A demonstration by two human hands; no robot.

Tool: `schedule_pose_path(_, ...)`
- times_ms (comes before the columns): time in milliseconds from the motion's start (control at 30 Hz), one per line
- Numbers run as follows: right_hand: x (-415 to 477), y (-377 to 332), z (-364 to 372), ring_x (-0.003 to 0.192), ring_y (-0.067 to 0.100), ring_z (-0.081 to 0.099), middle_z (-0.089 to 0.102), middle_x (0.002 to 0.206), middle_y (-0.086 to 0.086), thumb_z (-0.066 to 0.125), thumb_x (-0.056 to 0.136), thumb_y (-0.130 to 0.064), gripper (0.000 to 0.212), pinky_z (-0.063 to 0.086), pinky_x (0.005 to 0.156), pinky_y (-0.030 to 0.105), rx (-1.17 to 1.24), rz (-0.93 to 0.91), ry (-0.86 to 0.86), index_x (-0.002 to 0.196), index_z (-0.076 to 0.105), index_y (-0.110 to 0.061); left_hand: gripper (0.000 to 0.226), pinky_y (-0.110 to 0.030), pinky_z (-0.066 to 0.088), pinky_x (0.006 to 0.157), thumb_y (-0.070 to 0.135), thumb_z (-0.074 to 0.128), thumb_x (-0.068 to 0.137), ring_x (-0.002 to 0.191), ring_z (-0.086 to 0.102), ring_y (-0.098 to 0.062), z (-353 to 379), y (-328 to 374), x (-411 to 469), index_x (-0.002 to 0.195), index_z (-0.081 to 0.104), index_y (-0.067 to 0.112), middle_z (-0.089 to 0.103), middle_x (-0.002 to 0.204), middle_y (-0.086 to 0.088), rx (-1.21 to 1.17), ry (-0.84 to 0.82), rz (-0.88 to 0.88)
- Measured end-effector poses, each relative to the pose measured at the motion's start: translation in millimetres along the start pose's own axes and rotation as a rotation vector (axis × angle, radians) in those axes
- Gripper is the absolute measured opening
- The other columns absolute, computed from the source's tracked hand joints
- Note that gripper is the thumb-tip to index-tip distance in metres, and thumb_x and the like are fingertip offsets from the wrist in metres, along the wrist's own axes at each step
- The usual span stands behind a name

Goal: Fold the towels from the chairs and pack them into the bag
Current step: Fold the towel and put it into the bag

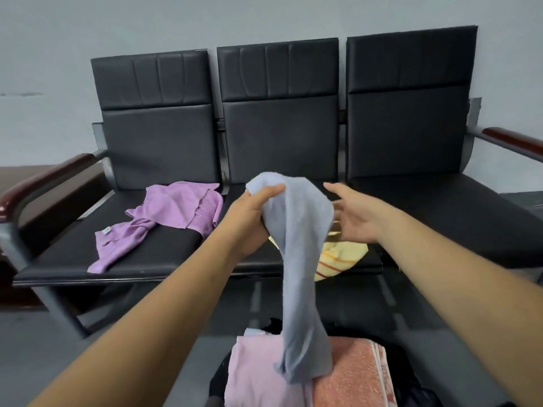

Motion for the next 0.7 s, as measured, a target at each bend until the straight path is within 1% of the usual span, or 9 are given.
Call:
schedule_pose_path(67,3.9,24.9,1.3,0.111,0.034,0.07,0.074,0.116,0.015,0.054,0.091,-0.069,0.078,0.051,0.102,0.051,0.014,0.094,-0.08,0.127,0.058,0.0,0.045,-0.046,0.054,0.099,0.021,0.058,0.1,0.122,0.064,-0.032,-3.5,2.0,1.9,0.139,0.053,0.0,0.065,0.132,-0.021,-0.012,0.019,0.011)
schedule_pose_path(133,4.5,40.1,4.2,0.118,0.035,0.066,0.072,0.122,0.017,0.051,0.089,-0.075,0.085,0.049,0.105,0.05,0.032,0.118,-0.14,0.126,0.059,0.001,0.046,-0.041,0.057,0.093,0.021,0.059,0.1,0.119,0.066,-0.03,-7.0,0.8,5.4,0.14,0.05,0.0,0.066,0.13,-0.02,-0.025,0.031,-0.003)
schedule_pose_path(200,4.4,40.8,10.1,0.123,0.032,0.063,0.069,0.129,0.015,0.053,0.095,-0.064,0.069,0.048,0.106,0.047,0.022,0.03,-0.19,0.131,0.062,-0.006,0.058,-0.045,0.051,0.103,0.025,0.065,0.096,0.123,0.064,-0.031,-12.9,-4.9,10.5,0.145,0.044,0.002,0.064,0.134,-0.019,-0.019,0.033,-0.03)
schedule_pose_path(267,4.2,30.1,15.1,0.13,0.03,0.058,0.065,0.137,0.012,0.058,0.1,-0.039,0.046,0.045,0.111,0.045,0.035,-0.13,-0.214,0.137,0.061,-0.011,0.068,-0.049,0.045,0.111,0.028,0.069,0.093,0.126,0.061,-0.032,-17.9,-11.7,14.2,0.148,0.039,0.001,0.061,0.137,-0.019,0.013,0.035,-0.061)
schedule_pose_path(300,4.2,23.5,15.8,0.132,0.028,0.057,0.064,0.138,0.011,0.058,0.1,-0.028,0.042,0.044,0.112,0.044,0.077,-0.207,-0.216,0.138,0.06,-0.009,0.065,-0.049,0.045,0.111,0.028,0.067,0.094,0.126,0.061,-0.032,-18.7,-14.8,15.3,0.148,0.04,0.002,0.062,0.137,-0.019,0.039,0.012,-0.071)
schedule_pose_path(367,2.6,12.6,13.5,0.131,0.027,0.059,0.065,0.136,0.014,0.057,0.1,-0.018,0.039,0.045,0.111,0.043,0.183,-0.323,-0.192,0.136,0.061,-0.003,0.051,-0.051,0.051,0.103,0.023,0.064,0.098,0.123,0.064,-0.032,-22.4,-21.8,15.1,0.145,0.047,0.011,0.065,0.133,-0.016,0.156,-0.04,-0.087)
schedule_pose_path(467,3.2,4.5,5.7,0.124,0.029,0.064,0.067,0.131,0.018,0.059,0.1,-0.016,0.038,0.049,0.106,0.045,0.242,-0.389,-0.119,0.133,0.061,0.002,0.057,-0.05,0.056,0.093,0.01,0.072,0.091,0.117,0.068,-0.029,-35.3,-39.6,13.0,0.142,0.048,0.021,0.069,0.129,-0.008,0.339,-0.078,-0.14)
schedule_pose_path(600,10.9,3.3,-10.0,0.097,0.021,0.074,0.077,0.101,0.011,0.064,0.098,-0.014,0.018,0.06,0.083,0.032,0.246,-0.397,0.012,0.111,0.069,-0.002,0.03,-0.037,0.061,0.079,0.0,0.064,0.093,0.103,0.072,-0.027,-48.7,-59.0,15.6,0.122,0.065,0.003,0.074,0.115,-0.016,0.309,-0.012,-0.185)
schedule_pose_path(700,15.8,5.8,-14.0,0.096,0.02,0.075,0.077,0.101,0.012,0.067,0.096,-0.013,0.018,0.061,0.079,0.03,0.288,-0.365,0.042,0.11,0.07,-0.001,0.02,-0.034,0.06,0.075,0.005,0.065,0.093,0.092,0.074,-0.024,-53.6,-63.3,19.6,0.112,0.07,-0.001,0.075,0.108,-0.017,0.356,0.054,-0.19)
Point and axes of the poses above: each hand's wrist, its own x-axis towards the middle knuckle, its own z-axis out of the palm, y = z × x, the point moved 10 cm from there along x, towards the middle knuckle
